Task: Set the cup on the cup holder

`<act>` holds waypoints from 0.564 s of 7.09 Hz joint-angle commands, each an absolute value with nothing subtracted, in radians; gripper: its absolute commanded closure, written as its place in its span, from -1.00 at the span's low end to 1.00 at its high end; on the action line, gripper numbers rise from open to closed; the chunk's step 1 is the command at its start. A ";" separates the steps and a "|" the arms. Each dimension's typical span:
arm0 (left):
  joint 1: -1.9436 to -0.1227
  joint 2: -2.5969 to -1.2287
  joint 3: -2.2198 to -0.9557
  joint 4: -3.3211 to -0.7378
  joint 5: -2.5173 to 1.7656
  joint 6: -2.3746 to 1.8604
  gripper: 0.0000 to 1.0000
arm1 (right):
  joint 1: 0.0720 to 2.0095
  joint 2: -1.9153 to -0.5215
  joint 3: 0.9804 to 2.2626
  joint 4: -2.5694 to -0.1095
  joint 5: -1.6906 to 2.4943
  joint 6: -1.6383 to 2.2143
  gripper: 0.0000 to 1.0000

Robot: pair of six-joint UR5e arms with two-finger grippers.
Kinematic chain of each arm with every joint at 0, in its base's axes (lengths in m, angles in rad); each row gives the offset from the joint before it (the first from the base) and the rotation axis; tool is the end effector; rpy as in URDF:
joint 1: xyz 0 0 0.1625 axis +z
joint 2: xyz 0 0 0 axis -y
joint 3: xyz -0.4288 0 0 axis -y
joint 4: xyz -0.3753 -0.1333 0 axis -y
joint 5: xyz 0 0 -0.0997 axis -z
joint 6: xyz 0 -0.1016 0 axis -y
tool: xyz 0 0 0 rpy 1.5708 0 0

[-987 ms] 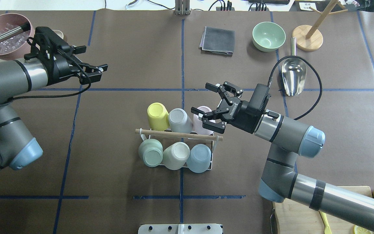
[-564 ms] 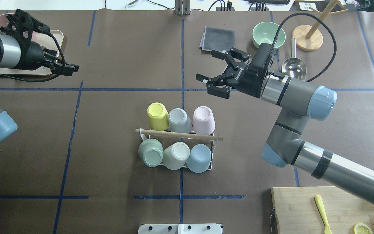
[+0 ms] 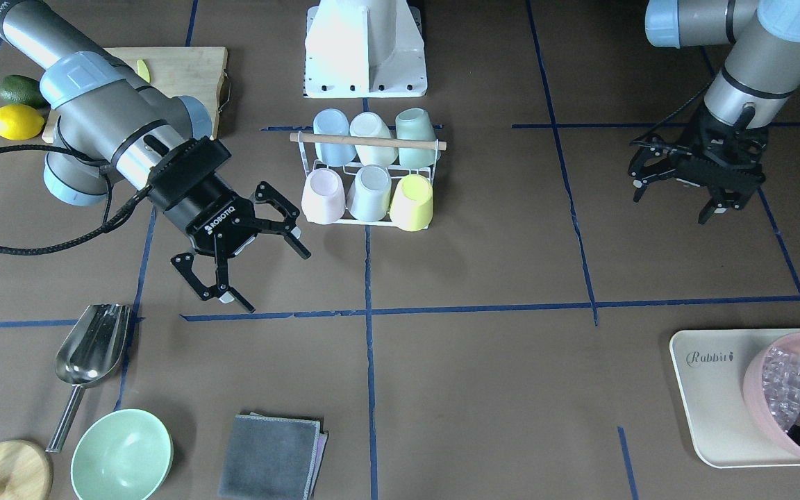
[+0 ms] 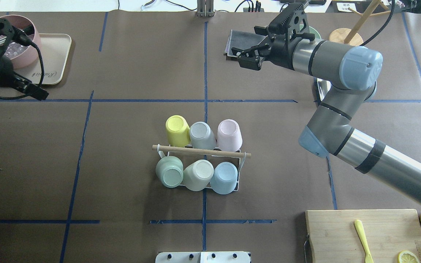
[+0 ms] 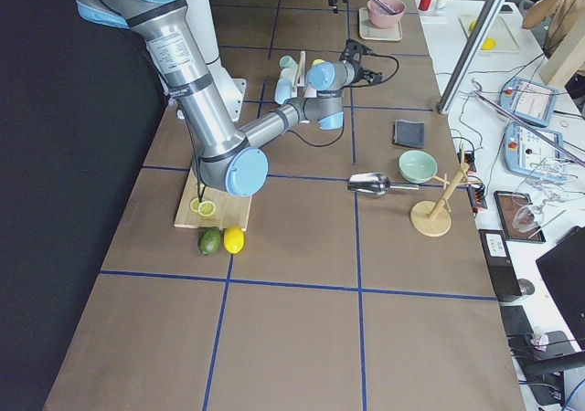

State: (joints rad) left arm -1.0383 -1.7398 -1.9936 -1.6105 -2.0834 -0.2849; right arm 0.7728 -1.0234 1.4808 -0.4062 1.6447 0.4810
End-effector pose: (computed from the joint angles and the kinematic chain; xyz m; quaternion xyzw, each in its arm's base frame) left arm 0.1902 -0.4872 0.3884 0.1799 0.3405 0.1917 0.9028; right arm -0.3818 -0.5480 0.2582 0.5661 -0.4528 -0.1351 0.6754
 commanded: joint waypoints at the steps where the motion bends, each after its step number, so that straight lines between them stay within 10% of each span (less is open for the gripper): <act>1: -1.185 -1.619 -1.993 -1.580 -2.237 -0.235 -1.00 | 0.817 -1.019 1.531 -0.745 1.644 0.482 -1.00; 4: -1.401 -1.458 -1.871 -1.588 -2.365 -0.233 -1.00 | 0.851 -1.019 1.578 -1.221 1.669 0.480 -1.00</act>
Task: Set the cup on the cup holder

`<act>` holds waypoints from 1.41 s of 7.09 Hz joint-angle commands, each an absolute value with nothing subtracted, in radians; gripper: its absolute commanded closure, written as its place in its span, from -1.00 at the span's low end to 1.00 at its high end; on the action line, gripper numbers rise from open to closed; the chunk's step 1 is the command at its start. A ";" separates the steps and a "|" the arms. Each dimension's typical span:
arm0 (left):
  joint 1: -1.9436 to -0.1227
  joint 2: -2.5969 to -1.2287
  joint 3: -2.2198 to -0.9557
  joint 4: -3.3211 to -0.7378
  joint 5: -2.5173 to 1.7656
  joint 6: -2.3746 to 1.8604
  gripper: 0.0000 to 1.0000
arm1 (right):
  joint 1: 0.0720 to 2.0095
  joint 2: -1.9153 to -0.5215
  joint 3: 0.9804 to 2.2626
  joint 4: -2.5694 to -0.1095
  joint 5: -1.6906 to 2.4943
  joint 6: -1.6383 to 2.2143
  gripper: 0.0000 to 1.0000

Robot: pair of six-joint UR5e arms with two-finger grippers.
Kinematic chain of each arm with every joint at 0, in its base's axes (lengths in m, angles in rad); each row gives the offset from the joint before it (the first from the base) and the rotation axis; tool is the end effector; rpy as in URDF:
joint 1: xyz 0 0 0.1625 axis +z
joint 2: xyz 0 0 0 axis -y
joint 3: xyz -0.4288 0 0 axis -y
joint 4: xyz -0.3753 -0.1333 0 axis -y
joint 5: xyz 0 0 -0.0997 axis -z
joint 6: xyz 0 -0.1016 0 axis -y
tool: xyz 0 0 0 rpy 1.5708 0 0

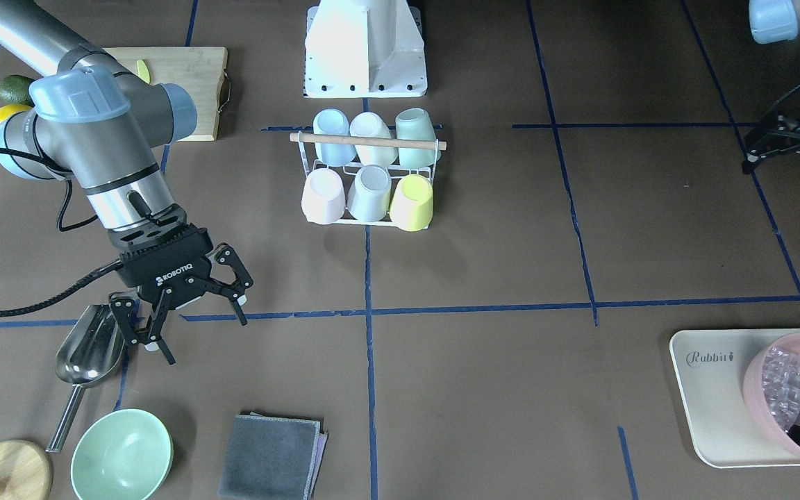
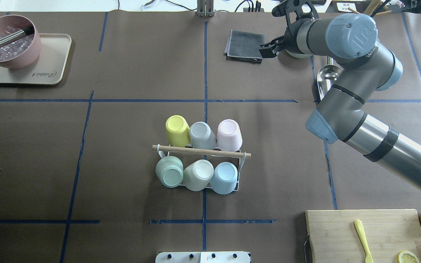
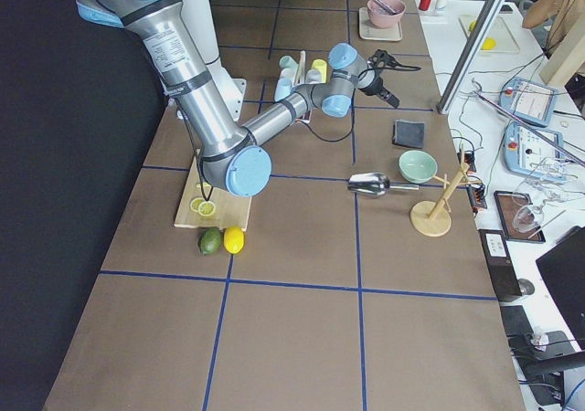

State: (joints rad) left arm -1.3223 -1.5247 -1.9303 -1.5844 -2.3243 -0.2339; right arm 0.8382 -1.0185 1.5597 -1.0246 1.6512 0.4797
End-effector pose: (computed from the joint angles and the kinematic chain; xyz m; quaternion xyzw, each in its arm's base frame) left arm 0.0502 -0.4572 0.5133 0.0603 0.3886 0.0666 0.9170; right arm -0.3635 -0.5912 0.2930 0.4052 -0.3227 -0.1285 0.8457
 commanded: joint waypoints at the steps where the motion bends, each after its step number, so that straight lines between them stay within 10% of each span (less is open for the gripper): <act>1: -1.449 -1.447 -1.832 -1.586 -2.365 -0.235 -1.00 | 0.865 -1.019 1.578 -1.323 1.769 0.479 -1.00; 10: -1.520 -1.420 -1.726 -1.634 -2.359 -0.045 -1.00 | 1.132 -1.337 1.673 -1.644 2.316 0.465 -1.00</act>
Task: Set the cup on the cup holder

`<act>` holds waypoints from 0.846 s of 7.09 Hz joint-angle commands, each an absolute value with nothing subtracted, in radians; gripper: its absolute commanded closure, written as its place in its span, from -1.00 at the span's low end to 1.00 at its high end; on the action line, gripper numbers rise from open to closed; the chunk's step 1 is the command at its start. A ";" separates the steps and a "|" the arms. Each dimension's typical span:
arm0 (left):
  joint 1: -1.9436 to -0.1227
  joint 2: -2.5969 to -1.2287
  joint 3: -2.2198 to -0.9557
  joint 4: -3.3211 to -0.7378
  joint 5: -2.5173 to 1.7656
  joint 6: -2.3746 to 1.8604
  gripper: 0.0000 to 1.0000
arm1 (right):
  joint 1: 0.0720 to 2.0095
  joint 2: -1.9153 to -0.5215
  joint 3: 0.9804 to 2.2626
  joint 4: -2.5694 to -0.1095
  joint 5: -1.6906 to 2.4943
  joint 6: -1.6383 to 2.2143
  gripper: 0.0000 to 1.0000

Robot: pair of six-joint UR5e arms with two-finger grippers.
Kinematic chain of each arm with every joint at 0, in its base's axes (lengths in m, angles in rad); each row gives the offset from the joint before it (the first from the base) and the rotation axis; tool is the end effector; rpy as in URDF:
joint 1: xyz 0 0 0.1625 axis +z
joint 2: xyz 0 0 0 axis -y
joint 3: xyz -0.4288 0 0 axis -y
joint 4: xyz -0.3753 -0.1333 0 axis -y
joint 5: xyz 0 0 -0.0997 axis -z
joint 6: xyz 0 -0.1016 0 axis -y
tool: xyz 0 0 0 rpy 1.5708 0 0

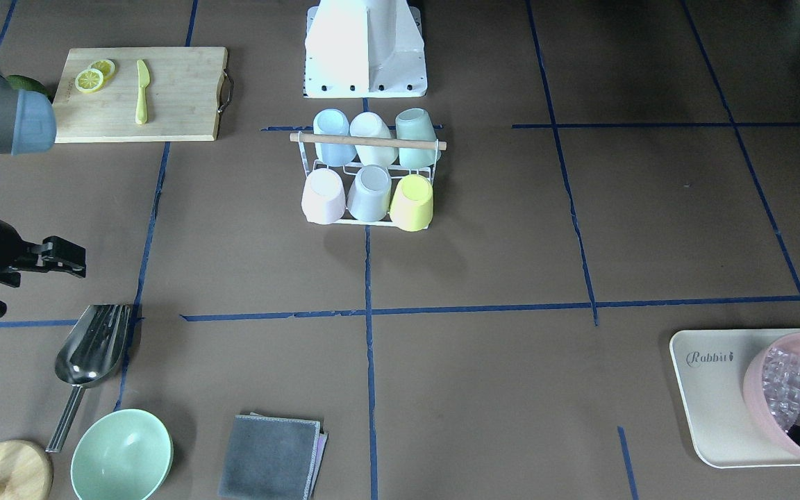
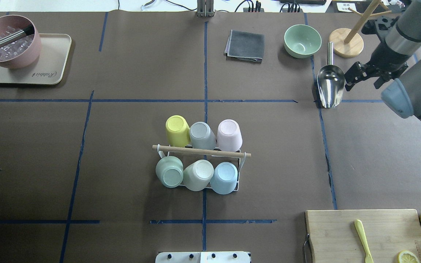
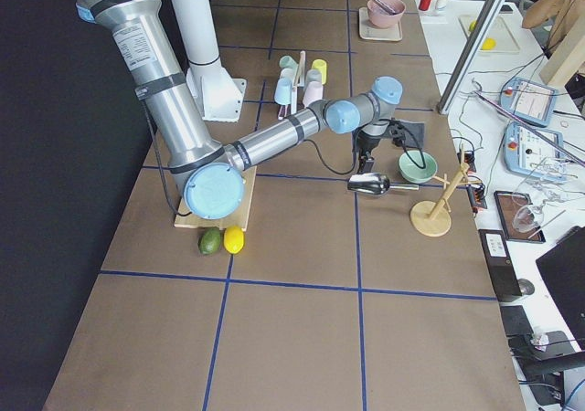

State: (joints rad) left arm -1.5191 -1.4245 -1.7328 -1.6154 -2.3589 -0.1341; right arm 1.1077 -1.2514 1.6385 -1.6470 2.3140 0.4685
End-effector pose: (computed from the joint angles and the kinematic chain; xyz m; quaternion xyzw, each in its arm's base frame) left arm -0.0397 -0.4192 0.6463 -0.0079 0.3847 -0.0265 0.9226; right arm -0.2103 -0.5656 0.4687 -0.0322 -0.3853 -0.0537 0.9207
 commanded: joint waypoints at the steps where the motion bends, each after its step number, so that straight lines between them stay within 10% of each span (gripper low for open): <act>1: -1.520 -1.425 -1.726 -1.635 -2.356 -0.026 -1.00 | 1.170 -1.383 1.675 -1.643 2.316 0.448 -1.00; 6: -1.520 -1.448 -1.746 -1.634 -2.358 -0.028 -1.00 | 1.392 -1.560 1.664 -1.644 2.319 0.117 -1.00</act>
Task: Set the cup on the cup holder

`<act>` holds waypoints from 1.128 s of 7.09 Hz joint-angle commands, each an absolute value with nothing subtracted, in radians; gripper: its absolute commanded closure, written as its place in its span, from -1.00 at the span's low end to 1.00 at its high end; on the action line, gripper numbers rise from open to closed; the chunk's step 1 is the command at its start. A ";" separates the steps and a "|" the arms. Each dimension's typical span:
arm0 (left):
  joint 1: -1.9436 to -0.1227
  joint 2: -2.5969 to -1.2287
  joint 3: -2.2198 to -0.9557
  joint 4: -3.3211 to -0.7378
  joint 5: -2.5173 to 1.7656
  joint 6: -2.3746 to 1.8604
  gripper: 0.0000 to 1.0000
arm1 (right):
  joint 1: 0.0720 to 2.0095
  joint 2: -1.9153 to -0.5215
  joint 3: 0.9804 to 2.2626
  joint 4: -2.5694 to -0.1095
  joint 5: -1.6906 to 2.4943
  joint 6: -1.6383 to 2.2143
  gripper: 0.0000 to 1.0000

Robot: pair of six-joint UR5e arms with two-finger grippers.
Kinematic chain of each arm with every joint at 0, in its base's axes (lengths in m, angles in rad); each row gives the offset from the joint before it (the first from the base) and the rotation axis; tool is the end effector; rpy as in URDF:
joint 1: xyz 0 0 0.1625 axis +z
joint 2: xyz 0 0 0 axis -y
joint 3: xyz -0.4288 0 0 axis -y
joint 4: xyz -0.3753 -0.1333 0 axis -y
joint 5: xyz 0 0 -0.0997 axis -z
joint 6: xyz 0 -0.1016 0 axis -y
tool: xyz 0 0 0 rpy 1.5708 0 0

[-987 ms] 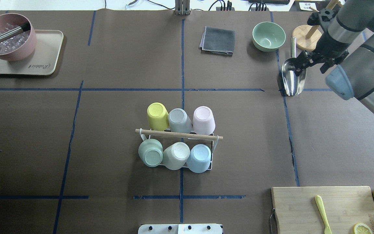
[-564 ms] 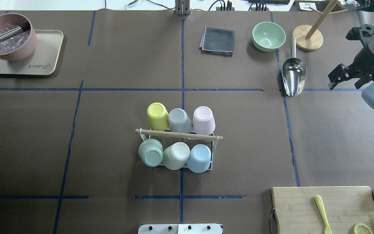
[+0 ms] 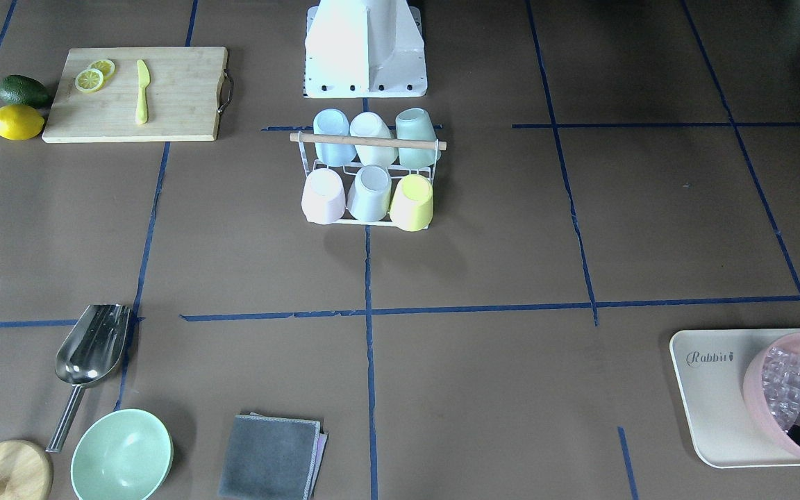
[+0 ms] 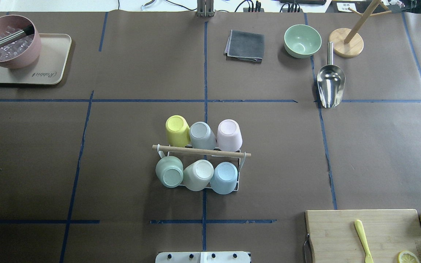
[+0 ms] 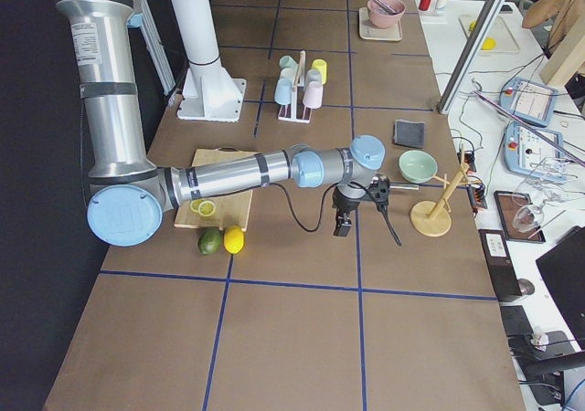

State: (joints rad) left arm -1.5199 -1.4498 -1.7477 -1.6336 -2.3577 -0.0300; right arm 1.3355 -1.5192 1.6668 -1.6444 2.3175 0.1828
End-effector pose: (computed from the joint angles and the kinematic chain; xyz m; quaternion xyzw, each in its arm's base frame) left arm -0.0394 -0.4330 0.6266 0.0393 0.3846 0.0324 0.9217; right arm -0.0536 -0.4995 0.6025 -0.0419 -0.3637 -0.0379 0.9298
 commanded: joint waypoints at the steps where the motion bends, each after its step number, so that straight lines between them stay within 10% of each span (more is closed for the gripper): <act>1: -1.523 -1.440 -1.738 -1.634 -2.359 -0.026 -1.00 | 1.437 -1.586 1.664 -1.646 2.321 0.063 -1.00; 8: -1.568 -1.417 -1.712 -1.631 -2.362 -0.029 -1.00 | 1.508 -1.651 1.646 -1.649 2.332 -0.025 -1.00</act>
